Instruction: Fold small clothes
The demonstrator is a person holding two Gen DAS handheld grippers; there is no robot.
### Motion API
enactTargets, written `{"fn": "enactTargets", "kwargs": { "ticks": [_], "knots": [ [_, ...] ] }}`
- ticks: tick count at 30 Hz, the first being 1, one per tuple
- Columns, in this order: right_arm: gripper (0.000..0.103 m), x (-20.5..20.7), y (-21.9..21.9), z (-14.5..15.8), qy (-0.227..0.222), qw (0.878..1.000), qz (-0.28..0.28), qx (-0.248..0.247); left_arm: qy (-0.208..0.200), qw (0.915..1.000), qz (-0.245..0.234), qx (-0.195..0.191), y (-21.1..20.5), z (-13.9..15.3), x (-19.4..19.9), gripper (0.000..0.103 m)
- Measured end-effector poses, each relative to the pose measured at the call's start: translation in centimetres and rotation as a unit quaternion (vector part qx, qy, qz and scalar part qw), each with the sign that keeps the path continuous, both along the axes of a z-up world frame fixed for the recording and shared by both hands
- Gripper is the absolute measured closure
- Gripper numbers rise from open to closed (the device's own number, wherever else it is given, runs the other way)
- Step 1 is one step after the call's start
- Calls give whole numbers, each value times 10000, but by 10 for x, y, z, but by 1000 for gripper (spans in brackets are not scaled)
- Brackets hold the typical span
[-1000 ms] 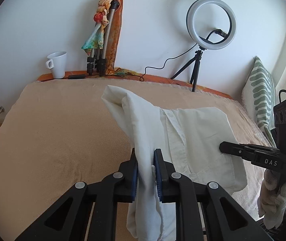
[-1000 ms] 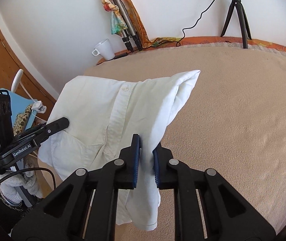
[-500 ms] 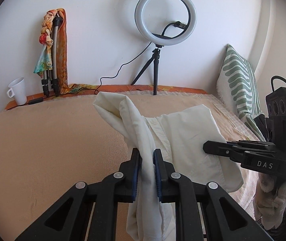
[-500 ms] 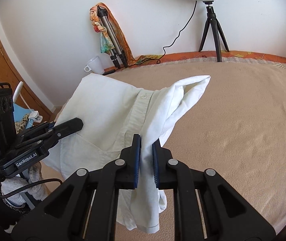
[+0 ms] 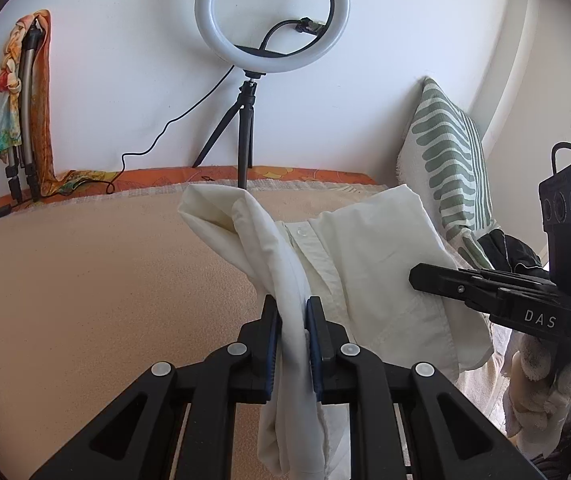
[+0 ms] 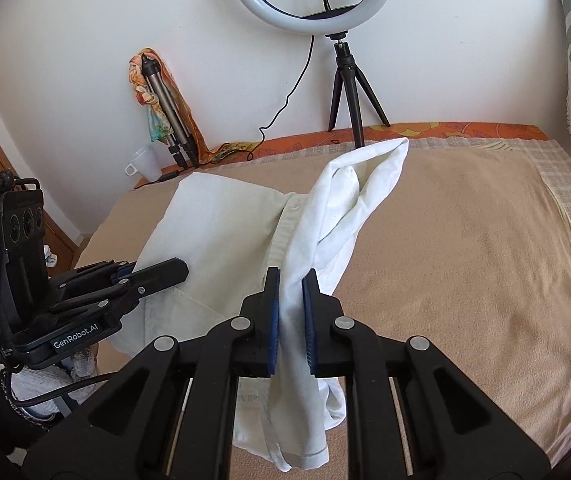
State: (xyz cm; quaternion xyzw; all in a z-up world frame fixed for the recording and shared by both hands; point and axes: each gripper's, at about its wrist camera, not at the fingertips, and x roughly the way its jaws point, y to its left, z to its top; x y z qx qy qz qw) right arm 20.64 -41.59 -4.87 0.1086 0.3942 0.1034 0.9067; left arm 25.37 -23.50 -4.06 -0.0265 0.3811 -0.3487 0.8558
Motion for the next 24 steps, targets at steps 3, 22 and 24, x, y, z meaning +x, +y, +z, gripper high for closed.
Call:
{"fn": "enactTargets", "kwargs": {
  "ticks": [3, 22, 24],
  "knots": [
    [91, 5, -16, 1, -4, 10000, -73, -42, -14, 10000, -16, -58, -17, 1, 6, 92],
    [91, 84, -112, 3, -116, 9982, -514, -277, -137, 9999, 94, -37, -126, -16, 75, 92],
    [92, 94, -119, 0, -110, 9979, -545, -317, -158, 9998, 79, 26, -136, -19, 82, 92]
  ]
}}
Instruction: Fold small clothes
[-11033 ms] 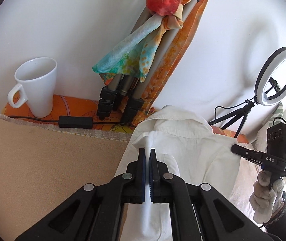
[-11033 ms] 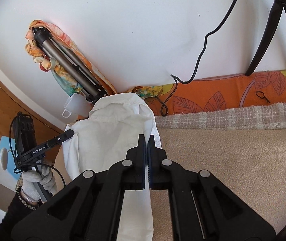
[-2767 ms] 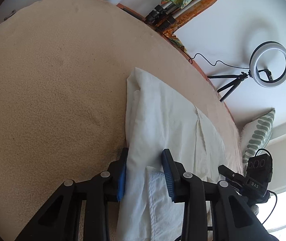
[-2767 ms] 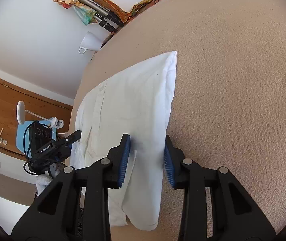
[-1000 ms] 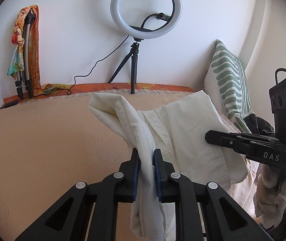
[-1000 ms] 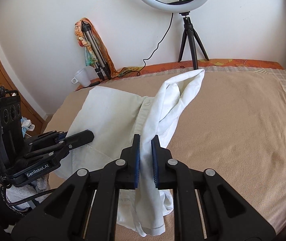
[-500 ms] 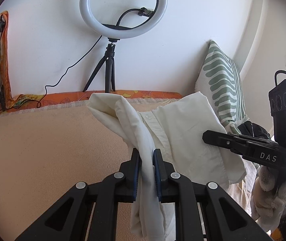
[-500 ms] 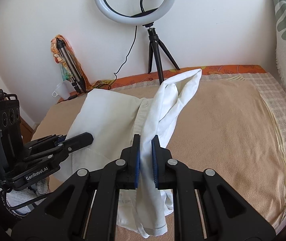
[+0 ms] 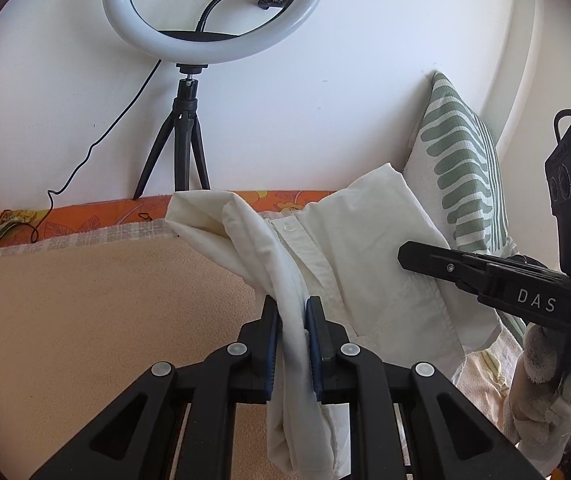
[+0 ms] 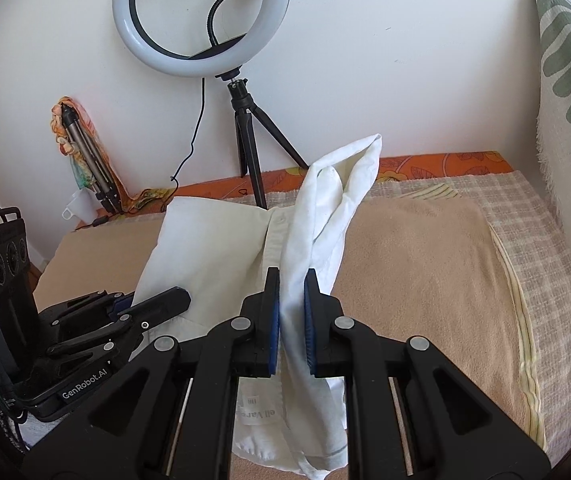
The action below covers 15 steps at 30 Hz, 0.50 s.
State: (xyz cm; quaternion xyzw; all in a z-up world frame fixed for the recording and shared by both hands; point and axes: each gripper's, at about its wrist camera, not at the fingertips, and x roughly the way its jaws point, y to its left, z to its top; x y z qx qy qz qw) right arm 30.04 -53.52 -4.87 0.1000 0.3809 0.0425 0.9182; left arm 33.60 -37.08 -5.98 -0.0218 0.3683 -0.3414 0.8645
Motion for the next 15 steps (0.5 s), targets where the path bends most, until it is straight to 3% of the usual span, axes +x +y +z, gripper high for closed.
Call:
{"fn": "enactTargets", "kwargs": {
  "ticks": [15],
  "knots": [
    [92, 43, -41, -34, 195, 9995, -212, -160, -48, 9991, 34, 413, -43, -25, 24, 91]
  ]
}}
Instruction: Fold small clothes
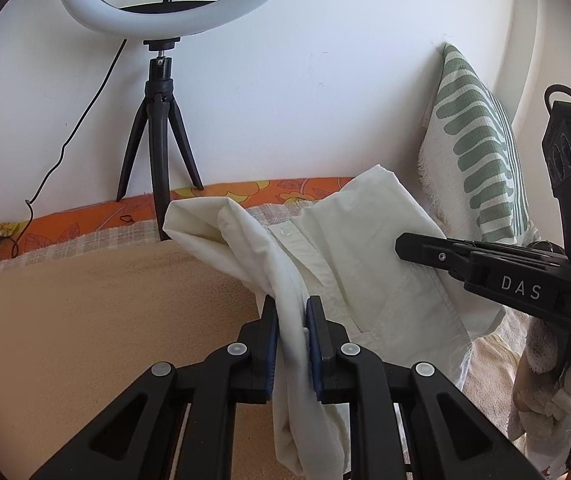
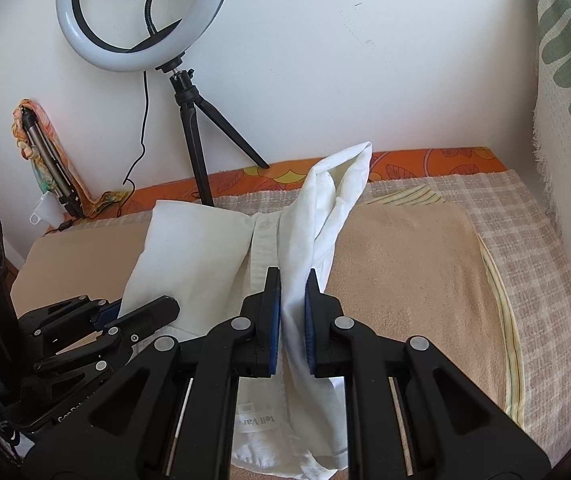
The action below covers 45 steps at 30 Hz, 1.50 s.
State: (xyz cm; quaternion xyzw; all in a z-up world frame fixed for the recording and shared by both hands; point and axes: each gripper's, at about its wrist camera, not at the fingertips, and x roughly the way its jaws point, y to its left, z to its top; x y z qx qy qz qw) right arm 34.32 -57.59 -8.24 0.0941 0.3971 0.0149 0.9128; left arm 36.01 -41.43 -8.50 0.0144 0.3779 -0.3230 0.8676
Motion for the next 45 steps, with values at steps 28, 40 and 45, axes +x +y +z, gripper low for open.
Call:
{"fn": "enactTargets", "kwargs": {
  "ticks": [28, 40, 45],
  "knots": [
    [34, -51, 1, 27, 97, 9898, -1109, -885, -329, 9992, -45, 221, 59, 46, -59, 20],
    [26, -102, 38, 59, -189, 9902, -1049, -904, -709, 9973, -103, 154, 82, 83, -111, 11],
    [26, -123, 51, 70, -328, 9907, -1048, -803, -766, 9970, -113, 97, 94, 93, -128, 8]
  ]
}}
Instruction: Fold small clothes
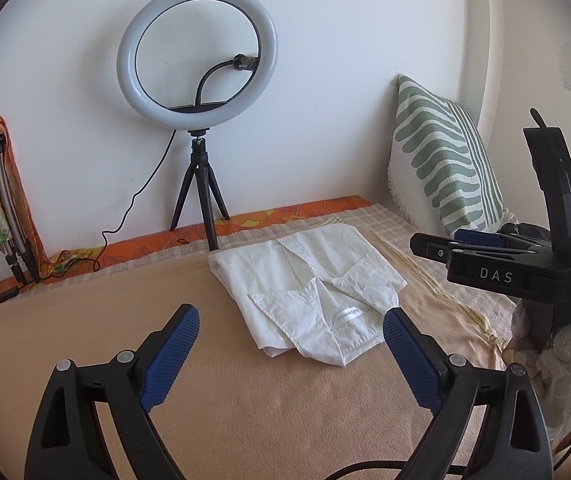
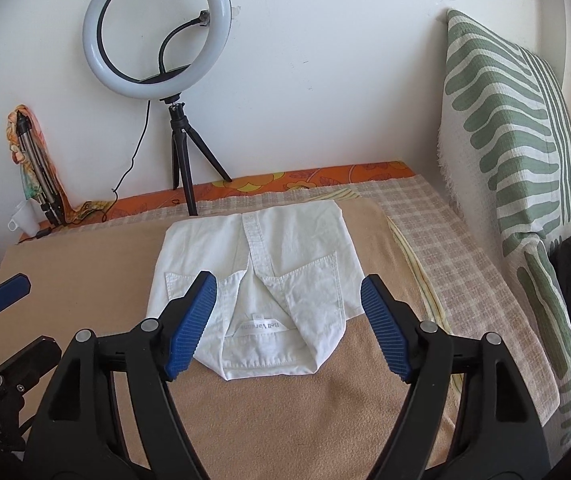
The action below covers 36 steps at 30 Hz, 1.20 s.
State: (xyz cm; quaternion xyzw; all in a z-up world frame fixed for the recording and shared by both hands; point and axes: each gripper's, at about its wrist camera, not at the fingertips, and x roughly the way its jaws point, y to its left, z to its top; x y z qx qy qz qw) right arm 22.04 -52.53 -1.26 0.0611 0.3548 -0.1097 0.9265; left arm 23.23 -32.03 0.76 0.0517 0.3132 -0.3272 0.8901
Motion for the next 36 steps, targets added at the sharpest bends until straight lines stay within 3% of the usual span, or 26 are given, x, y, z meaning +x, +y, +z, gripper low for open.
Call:
{"fn": "enactTargets", "kwargs": {
  "ticks": [11, 22, 36],
  "knots": [
    [17, -50, 42, 13, -215, 9996, -87, -153, -245, 9997, -35, -6, 31, 11, -44, 0],
    [12, -83, 78, 7, -226, 9994, -218, -169, -434, 9989, -90, 170, 63, 10, -78, 0],
    [0, -89, 102, -5, -431, 9980, -300, -341, -412, 9974, 120, 577, 79, -14, -86, 0]
  ]
}}
